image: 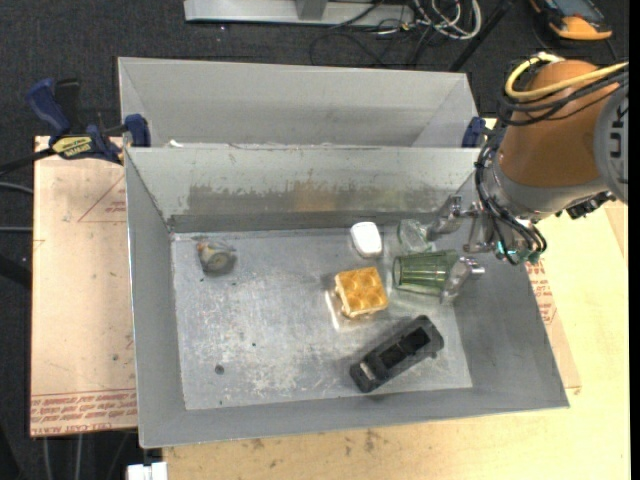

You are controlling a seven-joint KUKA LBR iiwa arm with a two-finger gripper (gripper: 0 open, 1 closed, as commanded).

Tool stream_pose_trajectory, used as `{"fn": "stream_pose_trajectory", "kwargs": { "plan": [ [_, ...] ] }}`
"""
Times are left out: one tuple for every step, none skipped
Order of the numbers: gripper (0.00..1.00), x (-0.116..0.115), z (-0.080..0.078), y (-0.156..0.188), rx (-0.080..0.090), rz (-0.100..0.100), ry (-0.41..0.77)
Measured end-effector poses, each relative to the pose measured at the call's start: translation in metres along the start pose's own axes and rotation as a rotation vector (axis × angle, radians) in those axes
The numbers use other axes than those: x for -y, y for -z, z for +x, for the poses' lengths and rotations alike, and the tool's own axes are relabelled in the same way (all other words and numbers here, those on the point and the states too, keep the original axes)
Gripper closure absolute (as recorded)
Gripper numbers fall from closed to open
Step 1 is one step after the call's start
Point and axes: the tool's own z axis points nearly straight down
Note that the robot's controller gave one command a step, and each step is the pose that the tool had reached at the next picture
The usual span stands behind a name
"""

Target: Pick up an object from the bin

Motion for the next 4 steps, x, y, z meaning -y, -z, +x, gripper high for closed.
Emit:
{"fn": "stream_pose_trajectory", "kwargs": {
  "plan": [
    [0.0, 0.0, -0.002, 0.005, 0.008, 0.001, 0.002],
    [1.0, 0.012, -0.027, -0.079, 0.024, -0.011, 0.065],
    [1.0, 0.012, -0.028, -0.079, 0.03, -0.01, 0.065],
    [1.0, 0.011, -0.026, -0.077, 0.04, -0.006, 0.066]
  ]
}}
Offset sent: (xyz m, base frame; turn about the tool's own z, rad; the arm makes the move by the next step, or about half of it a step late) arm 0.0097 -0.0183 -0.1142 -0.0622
